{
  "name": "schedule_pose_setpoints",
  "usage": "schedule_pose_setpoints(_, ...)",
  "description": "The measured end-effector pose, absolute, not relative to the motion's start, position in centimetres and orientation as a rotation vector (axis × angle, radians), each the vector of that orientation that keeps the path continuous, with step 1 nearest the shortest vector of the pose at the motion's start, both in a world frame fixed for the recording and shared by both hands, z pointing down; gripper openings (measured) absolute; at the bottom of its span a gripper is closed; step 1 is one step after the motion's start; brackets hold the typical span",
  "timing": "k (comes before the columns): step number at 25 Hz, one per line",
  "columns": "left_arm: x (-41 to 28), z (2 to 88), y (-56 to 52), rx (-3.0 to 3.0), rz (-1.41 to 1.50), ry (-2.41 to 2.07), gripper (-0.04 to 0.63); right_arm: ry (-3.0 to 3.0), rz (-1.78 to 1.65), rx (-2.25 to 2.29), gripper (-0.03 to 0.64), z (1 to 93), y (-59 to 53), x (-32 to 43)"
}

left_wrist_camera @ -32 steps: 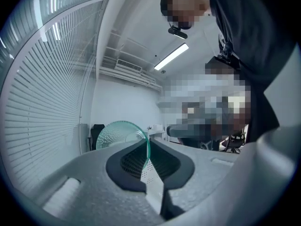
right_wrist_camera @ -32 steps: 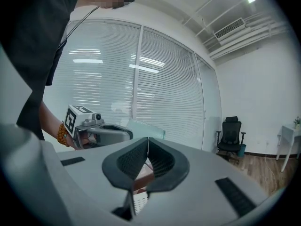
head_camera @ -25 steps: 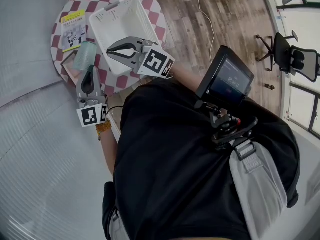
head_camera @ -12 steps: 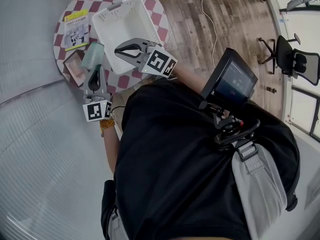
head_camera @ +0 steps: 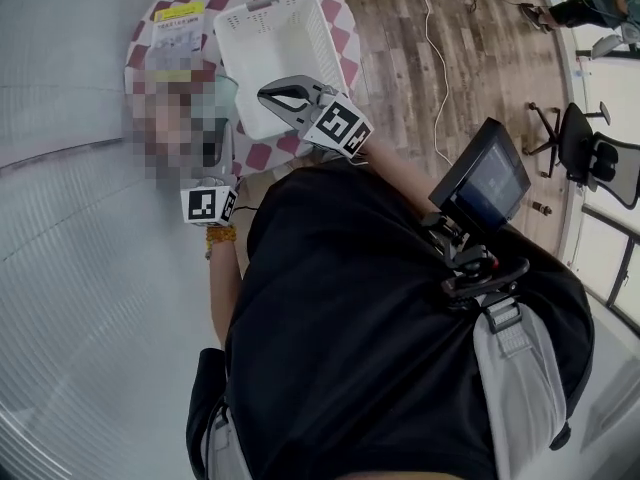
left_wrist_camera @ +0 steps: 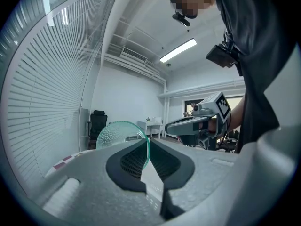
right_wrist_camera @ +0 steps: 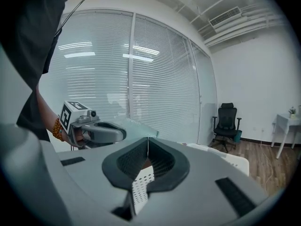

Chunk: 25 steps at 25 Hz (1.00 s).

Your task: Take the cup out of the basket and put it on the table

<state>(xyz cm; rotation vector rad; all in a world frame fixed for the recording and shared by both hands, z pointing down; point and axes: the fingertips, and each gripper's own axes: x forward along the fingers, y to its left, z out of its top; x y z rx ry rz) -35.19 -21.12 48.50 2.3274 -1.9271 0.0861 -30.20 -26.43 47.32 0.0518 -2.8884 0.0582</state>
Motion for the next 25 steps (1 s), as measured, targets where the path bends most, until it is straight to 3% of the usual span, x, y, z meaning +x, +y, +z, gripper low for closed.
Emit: schedule_pose_setpoints(25, -36.4, 51.3, -21.8, 2.28, 0.092, -1.9, 0.023, -2.825, 0.122, 0.022, 0.012, 51.0, -26.9, -32.3)
